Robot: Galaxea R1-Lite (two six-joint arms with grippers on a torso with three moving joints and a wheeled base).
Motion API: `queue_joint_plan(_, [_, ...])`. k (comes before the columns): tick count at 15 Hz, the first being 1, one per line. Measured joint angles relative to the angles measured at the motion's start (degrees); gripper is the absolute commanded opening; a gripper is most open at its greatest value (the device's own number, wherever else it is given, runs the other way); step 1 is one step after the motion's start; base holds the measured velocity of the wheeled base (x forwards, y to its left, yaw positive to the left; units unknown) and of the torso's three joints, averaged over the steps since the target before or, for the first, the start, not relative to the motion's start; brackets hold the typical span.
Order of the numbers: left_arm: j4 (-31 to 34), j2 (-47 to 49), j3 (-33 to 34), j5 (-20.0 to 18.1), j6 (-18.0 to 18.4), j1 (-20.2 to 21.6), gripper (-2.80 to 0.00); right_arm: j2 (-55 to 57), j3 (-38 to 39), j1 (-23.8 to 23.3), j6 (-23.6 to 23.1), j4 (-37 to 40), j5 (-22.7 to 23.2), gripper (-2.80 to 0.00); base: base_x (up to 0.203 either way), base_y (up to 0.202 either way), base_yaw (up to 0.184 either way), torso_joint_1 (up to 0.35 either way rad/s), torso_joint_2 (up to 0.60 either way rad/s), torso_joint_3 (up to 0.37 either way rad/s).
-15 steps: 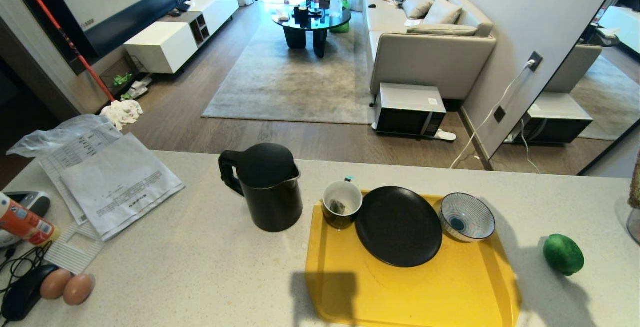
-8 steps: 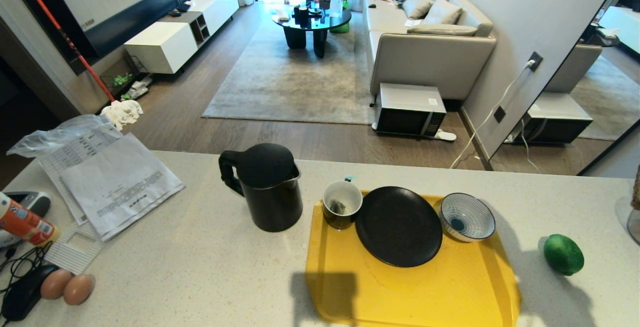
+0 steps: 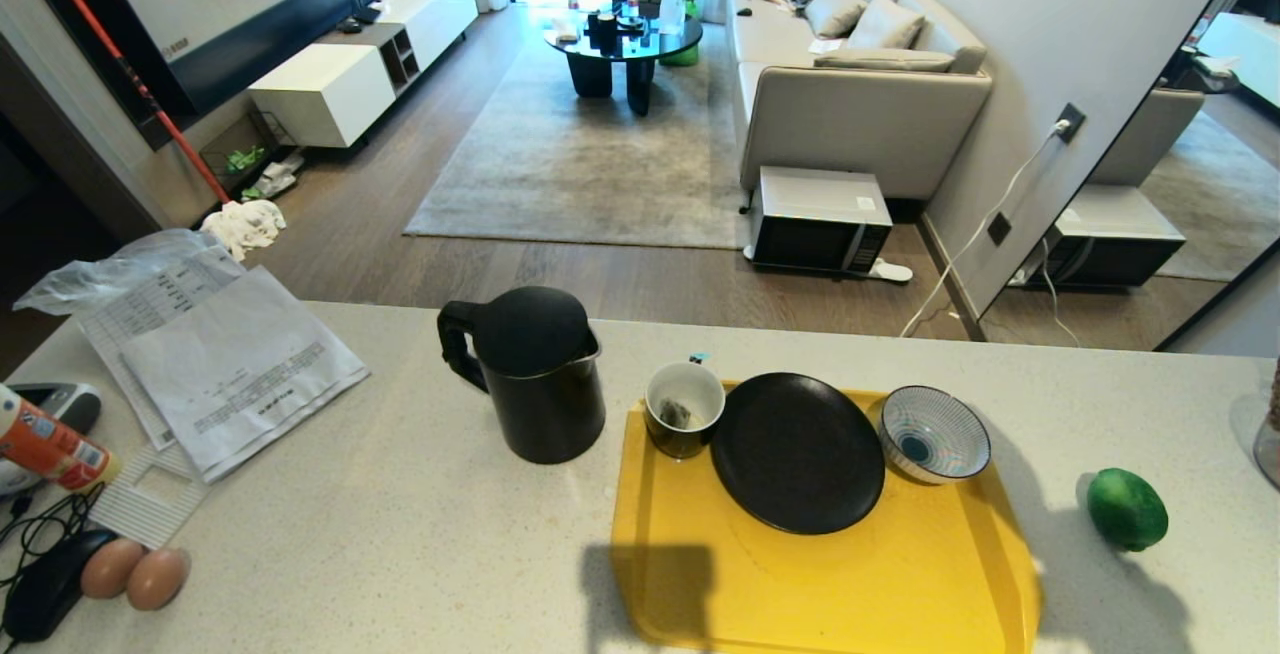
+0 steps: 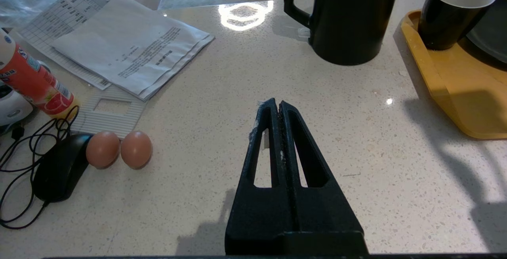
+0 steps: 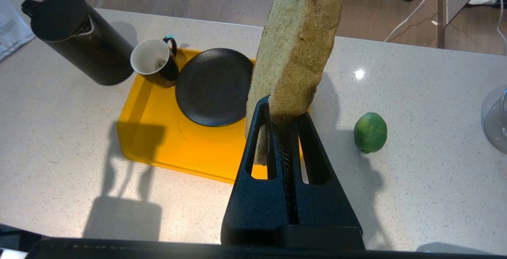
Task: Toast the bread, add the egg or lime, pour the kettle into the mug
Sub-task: Put the bread slices in the toaster
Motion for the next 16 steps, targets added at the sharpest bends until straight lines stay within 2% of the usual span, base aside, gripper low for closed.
queue_joint_plan(9, [0.0, 0.0, 0.0, 0.0, 0.0, 0.0, -2.8, -0.7, 1.1, 0.1, -1.4, -0.4, 0.2, -2.8, 0.0, 0.0, 0.0, 0.0, 0.0, 0.0])
queue_joint_plan(16, [0.0, 0.0, 0.0, -0.1, 0.1, 0.0, -2.8, 2.5, 1.6, 0.1, -1.6, -4.3, 0.6, -2.8, 0.0, 0.0, 0.0, 0.0, 0.0, 0.0])
